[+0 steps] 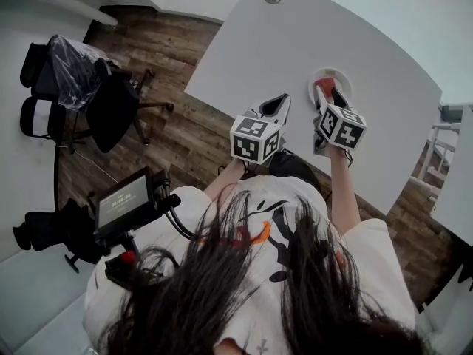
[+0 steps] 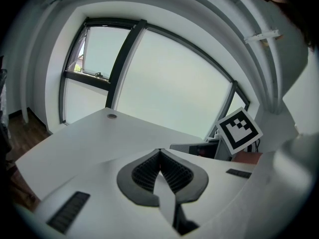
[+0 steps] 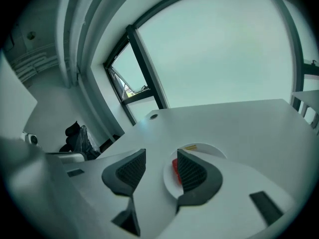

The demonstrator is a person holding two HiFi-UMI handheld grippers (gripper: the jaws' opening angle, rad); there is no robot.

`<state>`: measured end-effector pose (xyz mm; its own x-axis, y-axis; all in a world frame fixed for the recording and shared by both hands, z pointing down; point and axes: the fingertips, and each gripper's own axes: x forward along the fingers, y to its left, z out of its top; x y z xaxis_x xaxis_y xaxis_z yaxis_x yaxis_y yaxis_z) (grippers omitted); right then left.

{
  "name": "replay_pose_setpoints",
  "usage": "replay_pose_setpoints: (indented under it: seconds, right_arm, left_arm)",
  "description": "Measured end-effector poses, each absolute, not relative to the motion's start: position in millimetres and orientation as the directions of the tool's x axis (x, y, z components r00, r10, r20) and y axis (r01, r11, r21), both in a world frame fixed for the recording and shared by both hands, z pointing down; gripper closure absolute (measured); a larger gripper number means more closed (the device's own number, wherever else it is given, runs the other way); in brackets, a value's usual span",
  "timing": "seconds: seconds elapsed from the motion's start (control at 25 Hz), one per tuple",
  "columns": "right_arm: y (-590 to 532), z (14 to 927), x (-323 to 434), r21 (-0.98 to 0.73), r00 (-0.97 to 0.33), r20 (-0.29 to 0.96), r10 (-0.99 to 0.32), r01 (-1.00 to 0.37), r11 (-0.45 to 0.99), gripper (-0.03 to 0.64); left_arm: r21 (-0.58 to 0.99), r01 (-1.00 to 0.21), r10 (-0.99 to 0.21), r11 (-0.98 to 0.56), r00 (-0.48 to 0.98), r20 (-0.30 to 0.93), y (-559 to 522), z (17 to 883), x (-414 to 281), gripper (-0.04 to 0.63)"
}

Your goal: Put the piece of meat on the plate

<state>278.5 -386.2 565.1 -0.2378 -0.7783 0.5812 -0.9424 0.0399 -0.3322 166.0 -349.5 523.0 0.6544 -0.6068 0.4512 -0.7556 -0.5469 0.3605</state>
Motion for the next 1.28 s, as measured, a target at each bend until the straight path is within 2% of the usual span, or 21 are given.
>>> replay_pose_setpoints:
  seconds: [0.12, 0.2, 0.48, 0.72, 1.0, 1.28]
  right_arm:
    - [-376, 556, 267, -0.399, -0.259, 0.539, -0.801, -0.917, 0.028, 0.413]
    - [-364, 545, 260, -0.436, -0.255, 0.508, -0.823, -0.9, 0.009, 0.506]
    - [-316, 509, 205, -0.508, -0.247, 0.447, -0.86, -0.861, -0.016, 0.506]
    - [-265, 520, 160, -0.518, -0.195, 0.42, -0.886, -0.853, -0.057, 0.506]
    - [-214, 507, 107, -0.538, -0.12, 0.415, -0.902, -0.832, -0.137, 0.506]
    - [-154, 508, 91, -0.535, -0.062, 0.437, -0.897, -0.82, -0.204, 0.506]
  left_arm:
    - [0.355, -0.743, -0.596, -0.568, 0.668, 0.445, -342, 527, 163, 0.589]
    - [0.347, -0.727, -0.583, -0.592, 0.684, 0.438, -333, 524, 159, 0.589]
    - [0.335, -0.692, -0.574, -0.639, 0.719, 0.391, -309, 495, 113, 0.589]
    - [0.316, -0.64, -0.523, -0.7, 0.761, 0.382, -272, 506, 75, 0.589]
    - [0.341, -0.562, -0.436, -0.753, 0.816, 0.38, -235, 495, 30, 0.589]
    - [0.367, -0.496, -0.371, -0.787, 0.856, 0.36, -186, 492, 23, 0.589]
